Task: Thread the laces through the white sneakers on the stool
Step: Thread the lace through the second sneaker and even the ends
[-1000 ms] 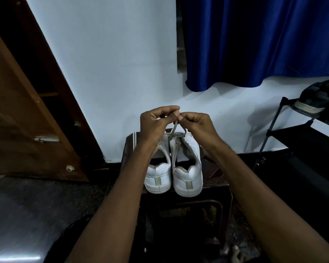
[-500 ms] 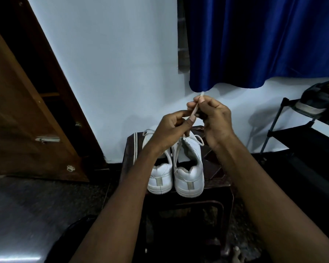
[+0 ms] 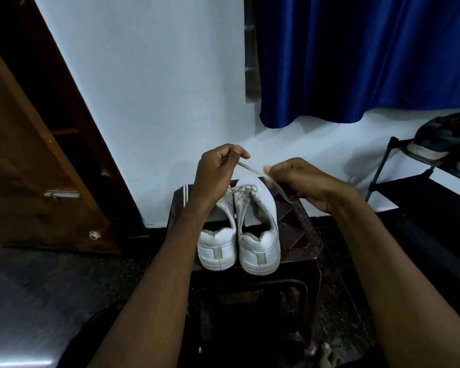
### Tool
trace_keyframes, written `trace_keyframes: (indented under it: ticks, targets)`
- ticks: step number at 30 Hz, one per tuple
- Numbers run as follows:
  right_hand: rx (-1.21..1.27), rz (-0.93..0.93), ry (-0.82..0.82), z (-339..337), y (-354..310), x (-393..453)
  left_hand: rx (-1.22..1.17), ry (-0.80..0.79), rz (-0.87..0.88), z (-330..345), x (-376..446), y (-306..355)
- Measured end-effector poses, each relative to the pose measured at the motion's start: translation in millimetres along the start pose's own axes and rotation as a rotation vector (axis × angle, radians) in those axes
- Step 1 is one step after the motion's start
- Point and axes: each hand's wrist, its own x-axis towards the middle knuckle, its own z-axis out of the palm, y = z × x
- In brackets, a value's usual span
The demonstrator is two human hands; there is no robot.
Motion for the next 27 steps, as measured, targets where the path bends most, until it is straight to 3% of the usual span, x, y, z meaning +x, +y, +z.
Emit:
trace_keyframes:
  ticks: [5,9,11,16,19,21,27]
  targets:
    - [0.909,-0.134,0.218,1.2,-9.3,6.7,0.026,-0.050,-0.003,2.8,0.1,3.0]
    - [1.402,-0.212,0.142,8.9,-9.6,11.1,0.129,-0.178,0.043,12.1,-4.0,2.6]
    - [1.288,-0.152,0.185,14.3,-11.3,10.4,0.080,-0.196,0.027,13.9,-4.7,6.1]
    - [0.225,-0.159,0.423,16.2,-14.3,6.1,0.085,-0.171,0.002,15.5,-8.2,7.9]
    - [-0.213,-0.177,0.258,6.6,-14.5,-3.8,0.048,-0.103,0.004,12.5,-6.3,7.3]
    - [-0.149,-0.177,0.121,3.2,-15.4,-9.7,0.012,-0.079,-0.007,10.0,-4.2,5.6]
    - [0.618,-0.390,0.228,7.5,-27.9,-2.2,-0.138,-0.072,-0.035,12.6,0.3,12.4]
